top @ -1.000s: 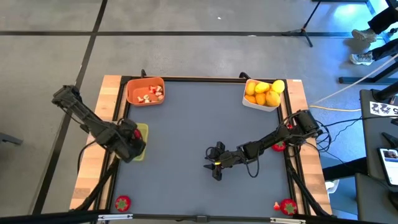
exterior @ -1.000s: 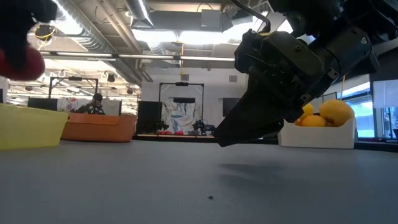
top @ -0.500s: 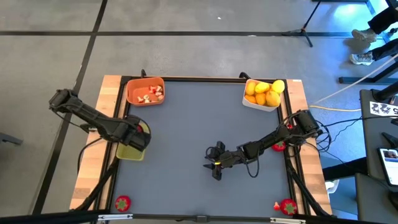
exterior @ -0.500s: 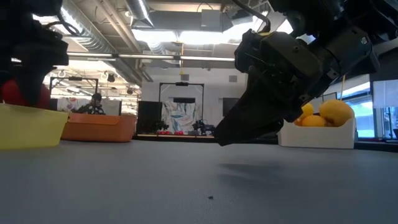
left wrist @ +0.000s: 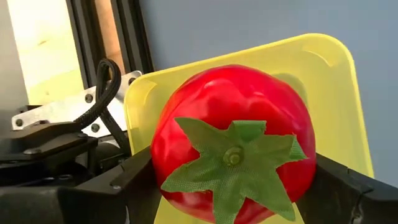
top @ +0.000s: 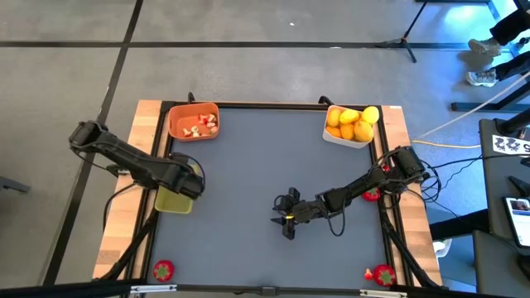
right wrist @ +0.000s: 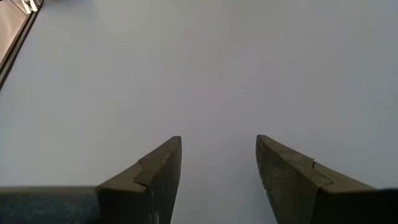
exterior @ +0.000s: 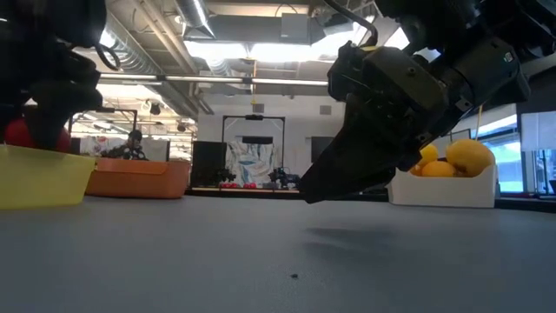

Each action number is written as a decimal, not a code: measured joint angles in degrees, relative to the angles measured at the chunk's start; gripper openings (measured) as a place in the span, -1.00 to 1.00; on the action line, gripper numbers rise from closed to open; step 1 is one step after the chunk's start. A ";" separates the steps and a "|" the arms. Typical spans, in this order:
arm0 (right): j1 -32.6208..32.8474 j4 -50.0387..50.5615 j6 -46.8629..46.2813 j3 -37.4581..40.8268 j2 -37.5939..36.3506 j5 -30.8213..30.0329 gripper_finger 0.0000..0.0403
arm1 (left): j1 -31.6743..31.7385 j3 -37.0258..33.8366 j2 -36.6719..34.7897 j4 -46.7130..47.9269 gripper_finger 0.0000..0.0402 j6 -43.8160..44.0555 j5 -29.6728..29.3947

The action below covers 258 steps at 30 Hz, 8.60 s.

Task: Sort produce into baskets
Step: Put the red tomato into the yellow bin

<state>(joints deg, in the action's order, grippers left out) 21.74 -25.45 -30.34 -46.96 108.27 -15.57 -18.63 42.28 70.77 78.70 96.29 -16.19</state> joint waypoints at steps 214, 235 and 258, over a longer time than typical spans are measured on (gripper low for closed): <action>0.04 -0.08 1.78 -0.02 0.00 1.86 0.03 | -14.18 5.82 8.08 -6.38 0.43 -7.98 12.17; 0.04 0.04 1.92 -0.02 0.00 2.14 0.03 | -13.07 2.78 8.12 -11.90 0.65 -12.42 12.11; 0.00 0.00 2.09 -0.02 0.00 2.70 0.03 | -11.96 2.78 8.12 -12.02 0.66 -17.44 13.02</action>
<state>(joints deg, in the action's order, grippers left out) 21.74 -25.45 -28.25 -46.98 108.27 -12.87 -30.59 45.06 78.89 66.68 78.86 -3.17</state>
